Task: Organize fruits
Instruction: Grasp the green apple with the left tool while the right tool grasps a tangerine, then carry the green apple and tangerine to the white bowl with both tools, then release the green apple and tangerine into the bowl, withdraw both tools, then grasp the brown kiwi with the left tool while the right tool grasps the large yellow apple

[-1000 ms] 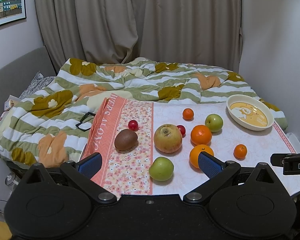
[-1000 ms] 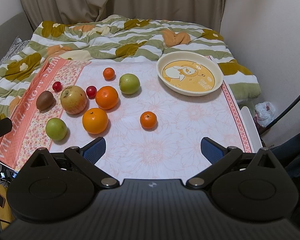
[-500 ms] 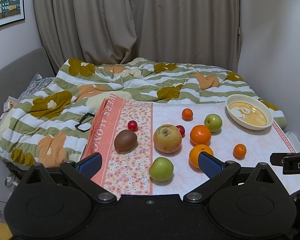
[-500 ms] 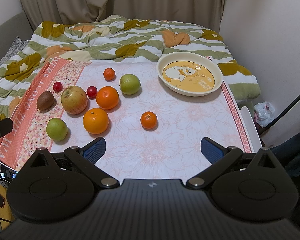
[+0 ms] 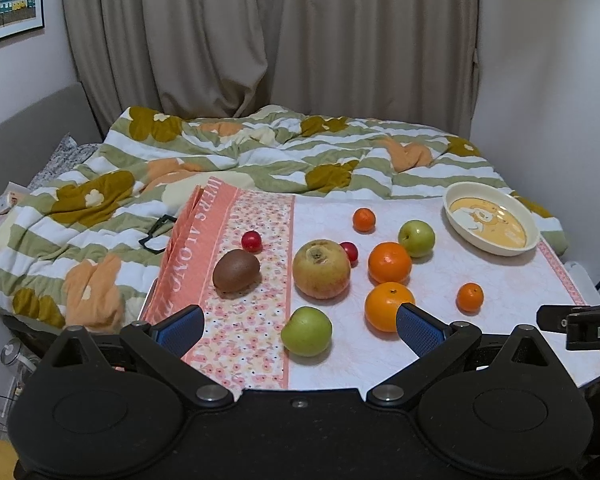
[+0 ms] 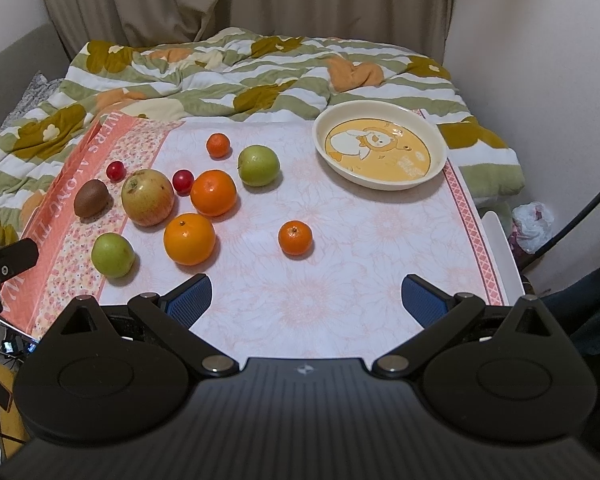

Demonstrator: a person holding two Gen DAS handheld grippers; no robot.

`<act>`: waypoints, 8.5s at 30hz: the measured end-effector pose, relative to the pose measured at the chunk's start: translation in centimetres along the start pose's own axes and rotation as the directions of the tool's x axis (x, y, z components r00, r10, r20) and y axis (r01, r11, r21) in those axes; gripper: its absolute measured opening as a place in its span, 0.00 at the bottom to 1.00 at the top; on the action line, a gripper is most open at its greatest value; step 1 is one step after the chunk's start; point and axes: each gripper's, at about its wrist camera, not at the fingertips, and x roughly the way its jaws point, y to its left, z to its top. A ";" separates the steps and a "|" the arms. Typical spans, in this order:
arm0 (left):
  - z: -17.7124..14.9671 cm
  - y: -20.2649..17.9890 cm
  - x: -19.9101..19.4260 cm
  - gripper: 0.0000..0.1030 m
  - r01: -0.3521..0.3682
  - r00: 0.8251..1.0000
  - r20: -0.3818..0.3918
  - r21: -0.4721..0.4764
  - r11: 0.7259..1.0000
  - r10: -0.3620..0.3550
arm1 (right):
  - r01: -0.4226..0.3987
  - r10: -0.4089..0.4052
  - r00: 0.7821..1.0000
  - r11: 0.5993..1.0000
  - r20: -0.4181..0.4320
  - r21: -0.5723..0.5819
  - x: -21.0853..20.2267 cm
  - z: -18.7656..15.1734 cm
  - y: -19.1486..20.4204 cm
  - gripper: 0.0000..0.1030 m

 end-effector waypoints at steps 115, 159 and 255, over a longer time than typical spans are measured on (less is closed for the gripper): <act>14.9 -28.1 32.6 0.57 0.475 0.880 -0.250 0.447 0.758 -0.404 | 0.115 -0.117 0.993 0.961 -0.006 0.253 20.7 17.0 -19.7 0.51; 14.6 -16.9 21.4 0.96 0.228 0.970 -0.113 0.124 0.966 -0.214 | -0.110 0.105 0.994 0.971 -0.035 -0.213 28.0 16.7 -16.0 0.51; 2.9 11.8 22.9 0.81 0.338 0.937 -0.196 0.312 0.888 -0.288 | -0.164 0.166 0.986 0.985 0.028 -0.060 18.1 5.5 17.9 1.00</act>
